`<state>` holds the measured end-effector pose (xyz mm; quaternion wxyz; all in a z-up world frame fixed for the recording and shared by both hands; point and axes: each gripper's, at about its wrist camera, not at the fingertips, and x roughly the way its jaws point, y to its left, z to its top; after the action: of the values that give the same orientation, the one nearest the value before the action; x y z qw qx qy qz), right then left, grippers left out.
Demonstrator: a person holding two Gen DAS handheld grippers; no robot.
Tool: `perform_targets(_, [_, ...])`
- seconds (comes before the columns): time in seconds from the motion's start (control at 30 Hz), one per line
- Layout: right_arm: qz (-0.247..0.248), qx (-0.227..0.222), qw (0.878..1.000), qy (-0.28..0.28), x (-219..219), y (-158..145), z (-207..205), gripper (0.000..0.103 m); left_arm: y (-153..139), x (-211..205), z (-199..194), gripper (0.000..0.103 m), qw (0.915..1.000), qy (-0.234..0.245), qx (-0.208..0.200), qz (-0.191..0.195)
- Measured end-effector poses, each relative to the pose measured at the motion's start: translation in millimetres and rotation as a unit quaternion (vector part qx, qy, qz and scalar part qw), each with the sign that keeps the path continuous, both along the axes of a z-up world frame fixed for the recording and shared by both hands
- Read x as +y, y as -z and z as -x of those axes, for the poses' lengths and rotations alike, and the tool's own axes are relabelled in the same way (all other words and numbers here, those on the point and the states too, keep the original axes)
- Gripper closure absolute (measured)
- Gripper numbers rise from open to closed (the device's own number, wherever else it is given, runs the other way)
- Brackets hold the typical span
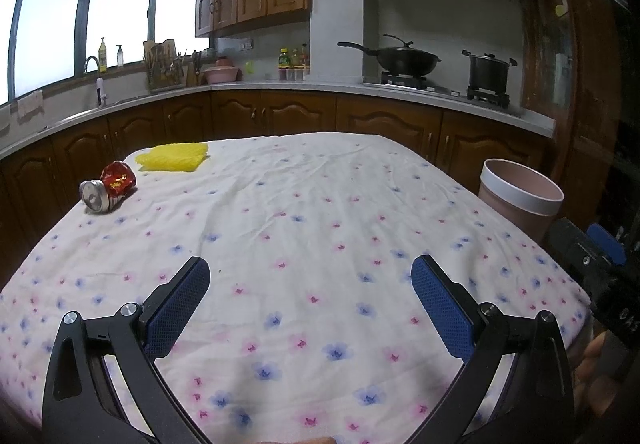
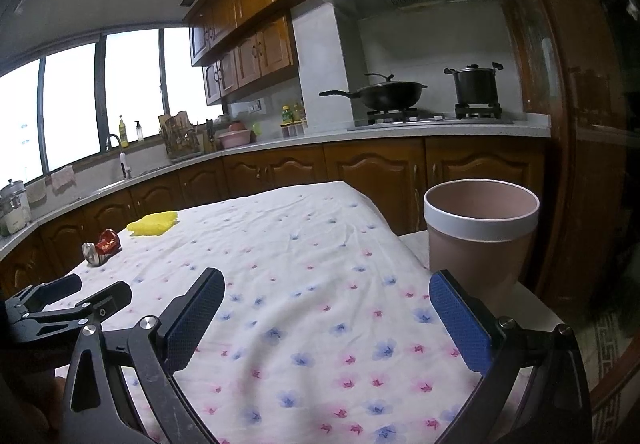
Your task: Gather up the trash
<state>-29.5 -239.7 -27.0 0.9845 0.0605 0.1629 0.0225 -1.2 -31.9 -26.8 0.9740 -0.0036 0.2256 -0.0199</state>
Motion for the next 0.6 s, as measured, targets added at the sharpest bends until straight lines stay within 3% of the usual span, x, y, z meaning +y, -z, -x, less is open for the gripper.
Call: perform_targets(0.6, [-0.002,-0.003,1.0,0.001,7.1,-3.5,0.2,0.0,1.7,-5.8,2.5,0.0,1.0,0.002,0.0,0.0])
